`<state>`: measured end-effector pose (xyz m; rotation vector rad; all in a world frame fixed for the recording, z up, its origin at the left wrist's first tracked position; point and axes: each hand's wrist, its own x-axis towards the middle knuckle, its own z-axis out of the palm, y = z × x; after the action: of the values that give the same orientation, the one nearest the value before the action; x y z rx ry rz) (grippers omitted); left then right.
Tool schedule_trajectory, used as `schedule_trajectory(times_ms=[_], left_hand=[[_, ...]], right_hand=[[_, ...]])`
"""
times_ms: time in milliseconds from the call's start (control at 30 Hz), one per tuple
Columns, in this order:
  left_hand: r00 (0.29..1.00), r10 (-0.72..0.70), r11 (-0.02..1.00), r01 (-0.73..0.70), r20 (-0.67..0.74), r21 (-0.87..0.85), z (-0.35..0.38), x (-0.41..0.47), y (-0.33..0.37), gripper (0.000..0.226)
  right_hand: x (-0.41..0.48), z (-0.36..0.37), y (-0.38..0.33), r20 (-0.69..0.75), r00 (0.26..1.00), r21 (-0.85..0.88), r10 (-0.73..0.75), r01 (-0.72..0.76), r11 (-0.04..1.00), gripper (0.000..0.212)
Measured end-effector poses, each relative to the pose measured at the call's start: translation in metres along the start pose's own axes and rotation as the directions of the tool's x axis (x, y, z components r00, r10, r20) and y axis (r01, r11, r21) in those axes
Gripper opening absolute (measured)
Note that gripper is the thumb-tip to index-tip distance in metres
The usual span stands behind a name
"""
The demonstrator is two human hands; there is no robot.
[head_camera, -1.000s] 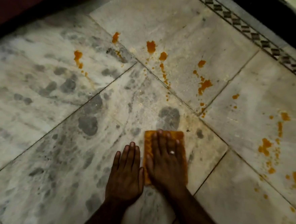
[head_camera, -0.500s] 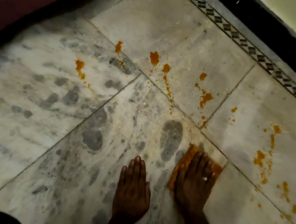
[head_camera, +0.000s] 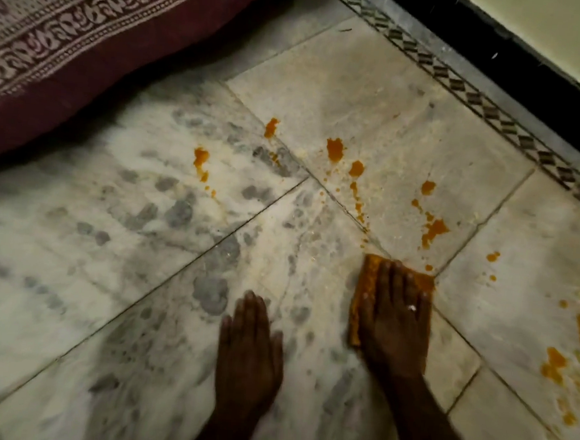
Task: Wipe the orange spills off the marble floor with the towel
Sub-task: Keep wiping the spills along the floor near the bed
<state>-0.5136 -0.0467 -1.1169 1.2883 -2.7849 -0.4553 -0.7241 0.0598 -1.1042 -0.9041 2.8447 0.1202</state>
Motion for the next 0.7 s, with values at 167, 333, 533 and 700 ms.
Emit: schedule_trajectory(times_ms=[167,333,533,700], left_hand=[[0.992,-0.118,0.993,0.118,-0.055,0.007,-0.006,0.066,-0.052,0.064],[0.993,-0.001,0.996,0.011,-0.115,0.088,-0.002,0.071,-0.064,0.058],[0.983,-0.138,0.985,0.149,-0.122,0.088,-0.017,0.099,-0.094,0.065],[0.984,-0.126,0.985,0.139,-0.128,0.103,-0.017,0.100,-0.099,0.067]], right_hand=[[-0.074,0.016,-0.071,-0.031,0.996,0.059,-0.086,0.087,0.994,0.070],[-0.019,0.005,-0.146,-0.049,0.814,0.070,-0.579,0.581,0.811,0.067],[0.082,-0.017,-0.093,0.063,0.951,-0.014,-0.303,0.304,0.952,0.066],[0.013,-0.003,-0.070,0.011,1.000,0.016,0.021,-0.021,1.000,0.069]])
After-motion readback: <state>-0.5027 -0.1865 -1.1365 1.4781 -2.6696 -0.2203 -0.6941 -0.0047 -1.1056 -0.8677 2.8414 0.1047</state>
